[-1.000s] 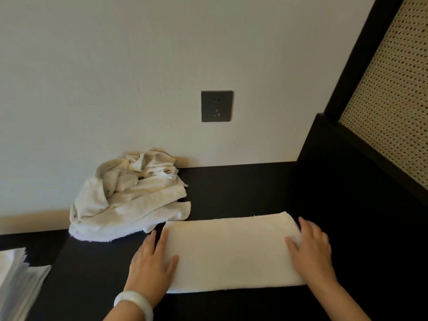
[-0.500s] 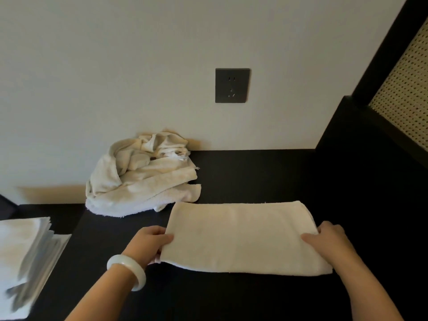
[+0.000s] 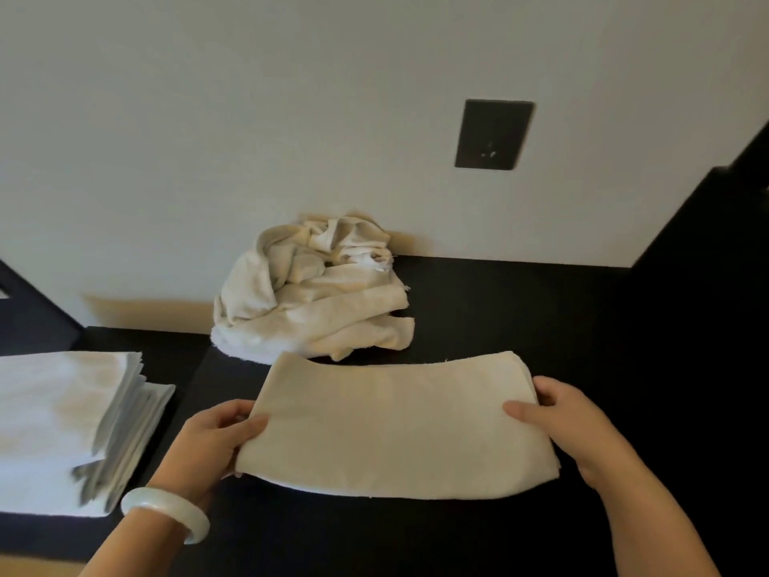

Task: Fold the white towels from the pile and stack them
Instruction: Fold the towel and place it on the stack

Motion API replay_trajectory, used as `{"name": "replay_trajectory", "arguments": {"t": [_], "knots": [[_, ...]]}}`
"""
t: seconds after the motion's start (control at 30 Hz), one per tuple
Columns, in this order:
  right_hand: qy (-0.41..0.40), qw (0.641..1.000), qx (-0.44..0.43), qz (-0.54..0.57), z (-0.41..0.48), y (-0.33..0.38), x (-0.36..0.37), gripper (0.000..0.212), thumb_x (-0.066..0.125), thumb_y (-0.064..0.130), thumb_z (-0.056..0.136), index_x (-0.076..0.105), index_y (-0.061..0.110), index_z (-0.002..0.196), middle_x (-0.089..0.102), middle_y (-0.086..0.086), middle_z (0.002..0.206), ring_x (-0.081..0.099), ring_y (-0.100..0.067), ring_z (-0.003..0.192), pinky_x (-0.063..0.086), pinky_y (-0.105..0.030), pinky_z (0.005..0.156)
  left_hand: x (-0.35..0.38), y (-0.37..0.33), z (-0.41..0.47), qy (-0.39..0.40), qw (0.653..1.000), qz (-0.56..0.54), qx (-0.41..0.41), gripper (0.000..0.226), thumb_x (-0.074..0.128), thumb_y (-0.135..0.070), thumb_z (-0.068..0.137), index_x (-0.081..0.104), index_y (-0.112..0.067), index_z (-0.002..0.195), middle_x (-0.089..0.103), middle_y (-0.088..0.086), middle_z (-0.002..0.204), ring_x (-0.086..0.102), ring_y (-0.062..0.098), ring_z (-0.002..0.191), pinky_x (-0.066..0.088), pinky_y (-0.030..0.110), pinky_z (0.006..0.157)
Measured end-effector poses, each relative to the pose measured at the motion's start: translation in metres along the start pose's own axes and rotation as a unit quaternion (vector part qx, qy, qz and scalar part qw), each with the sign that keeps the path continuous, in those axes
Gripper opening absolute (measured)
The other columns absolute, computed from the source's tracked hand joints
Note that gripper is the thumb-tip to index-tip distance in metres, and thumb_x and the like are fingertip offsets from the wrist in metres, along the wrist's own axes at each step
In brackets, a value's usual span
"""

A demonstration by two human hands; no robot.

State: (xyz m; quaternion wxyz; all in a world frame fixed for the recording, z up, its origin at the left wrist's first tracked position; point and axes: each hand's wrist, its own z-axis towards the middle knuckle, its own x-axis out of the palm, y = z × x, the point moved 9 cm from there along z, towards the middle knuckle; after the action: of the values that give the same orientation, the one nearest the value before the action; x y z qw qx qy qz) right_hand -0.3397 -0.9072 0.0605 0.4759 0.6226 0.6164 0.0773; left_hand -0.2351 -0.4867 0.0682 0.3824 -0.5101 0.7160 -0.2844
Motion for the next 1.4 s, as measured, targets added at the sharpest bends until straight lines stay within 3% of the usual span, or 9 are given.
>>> {"name": "replay_trajectory", "arguments": {"t": [0.2, 0.37, 0.47, 0.57, 0.63, 0.8, 1.1, 1.3, 1.4], "knots": [[0.085, 0.992, -0.080, 0.046, -0.049, 0.100, 0.076, 0.016, 0.073, 0.031, 0.085, 0.068, 0.030, 0.101, 0.075, 0.010, 0.090, 0.073, -0.014, 0.085, 0.056, -0.040, 0.078, -0.094, 0.007, 0.012, -0.008, 0.998, -0.062, 0.029, 0.013, 0.066, -0.019, 0.089, 0.074, -0.016, 0.099, 0.073, 0.016, 0.092, 0.071, 0.037, 0.083, 0.057, 0.052, 0.080], [0.131, 0.981, -0.105, 0.101, -0.094, 0.169, 0.177, 0.027, 0.078, 0.037, 0.070, 0.074, 0.029, 0.096, 0.076, 0.002, 0.096, 0.074, -0.022, 0.088, 0.054, -0.049, 0.087, -0.199, 0.022, 0.030, -0.012, 0.995, -0.081, 0.052, 0.014, 0.065, -0.015, 0.089, 0.073, -0.009, 0.100, 0.074, 0.016, 0.087, 0.072, 0.029, 0.074, 0.056, 0.031, 0.060], [0.140, 0.972, -0.120, 0.144, -0.114, 0.203, 0.252, 0.034, 0.079, 0.037, 0.061, 0.076, 0.025, 0.093, 0.076, -0.008, 0.098, 0.073, -0.029, 0.091, 0.053, -0.050, 0.088, -0.279, 0.036, 0.043, -0.019, 0.996, -0.071, 0.055, 0.012, 0.064, -0.010, 0.091, 0.073, -0.005, 0.097, 0.071, 0.022, 0.087, 0.070, 0.032, 0.073, 0.056, 0.037, 0.063], [0.162, 0.965, -0.137, 0.157, -0.124, 0.231, 0.335, 0.028, 0.076, 0.030, 0.067, 0.076, 0.018, 0.093, 0.075, -0.016, 0.097, 0.072, -0.030, 0.087, 0.052, -0.045, 0.078, -0.363, 0.055, 0.063, -0.039, 0.997, -0.050, 0.053, 0.010, 0.065, -0.011, 0.091, 0.074, -0.007, 0.096, 0.072, 0.021, 0.087, 0.070, 0.040, 0.079, 0.056, 0.052, 0.078], [0.180, 0.963, -0.132, 0.149, -0.124, 0.244, 0.389, 0.022, 0.075, 0.029, 0.072, 0.076, 0.019, 0.091, 0.074, -0.016, 0.095, 0.072, -0.029, 0.083, 0.051, -0.041, 0.072, -0.414, 0.067, 0.080, -0.058, 0.997, -0.024, 0.047, 0.009, 0.067, -0.013, 0.091, 0.075, -0.011, 0.094, 0.074, 0.017, 0.086, 0.071, 0.038, 0.077, 0.058, 0.050, 0.075], [0.192, 0.969, -0.099, 0.118, -0.106, 0.262, 0.509, 0.007, 0.067, 0.020, 0.092, 0.074, 0.020, 0.089, 0.075, -0.009, 0.091, 0.073, -0.029, 0.087, 0.055, -0.054, 0.089, -0.509, 0.089, 0.147, -0.090, 0.995, 0.041, 0.026, 0.007, 0.067, -0.015, 0.091, 0.073, -0.017, 0.094, 0.073, 0.015, 0.082, 0.068, 0.029, 0.070, 0.053, 0.039, 0.062], [0.175, 0.970, -0.090, 0.143, -0.053, 0.288, 0.623, 0.007, 0.063, 0.017, 0.095, 0.068, 0.013, 0.097, 0.073, -0.013, 0.094, 0.070, -0.033, 0.088, 0.054, -0.049, 0.079, -0.589, 0.084, 0.248, -0.108, 0.983, 0.143, 0.025, 0.015, 0.063, -0.019, 0.095, 0.070, -0.016, 0.108, 0.072, 0.009, 0.097, 0.068, 0.027, 0.088, 0.054, 0.038, 0.084], [0.171, 0.981, 0.014, 0.088, -0.014, 0.239, 0.674, 0.014, 0.060, 0.017, 0.097, 0.062, 0.011, 0.110, 0.070, -0.012, 0.107, 0.068, -0.030, 0.097, 0.054, -0.050, 0.092, -0.601, 0.139, 0.306, -0.100, 0.959, 0.262, -0.052, 0.026, 0.059, -0.023, 0.097, 0.064, -0.007, 0.117, 0.063, 0.008, 0.106, 0.058, 0.022, 0.087, 0.041, 0.028, 0.079], [0.139, 0.988, 0.020, 0.059, -0.011, 0.229, 0.679, 0.006, 0.060, 0.017, 0.097, 0.061, 0.016, 0.102, 0.068, -0.010, 0.105, 0.066, -0.027, 0.095, 0.054, -0.045, 0.086, -0.600, 0.166, 0.321, -0.107, 0.951, 0.279, -0.080, 0.025, 0.056, -0.023, 0.098, 0.061, -0.008, 0.116, 0.061, 0.006, 0.106, 0.055, 0.022, 0.088, 0.039, 0.030, 0.076]]}}
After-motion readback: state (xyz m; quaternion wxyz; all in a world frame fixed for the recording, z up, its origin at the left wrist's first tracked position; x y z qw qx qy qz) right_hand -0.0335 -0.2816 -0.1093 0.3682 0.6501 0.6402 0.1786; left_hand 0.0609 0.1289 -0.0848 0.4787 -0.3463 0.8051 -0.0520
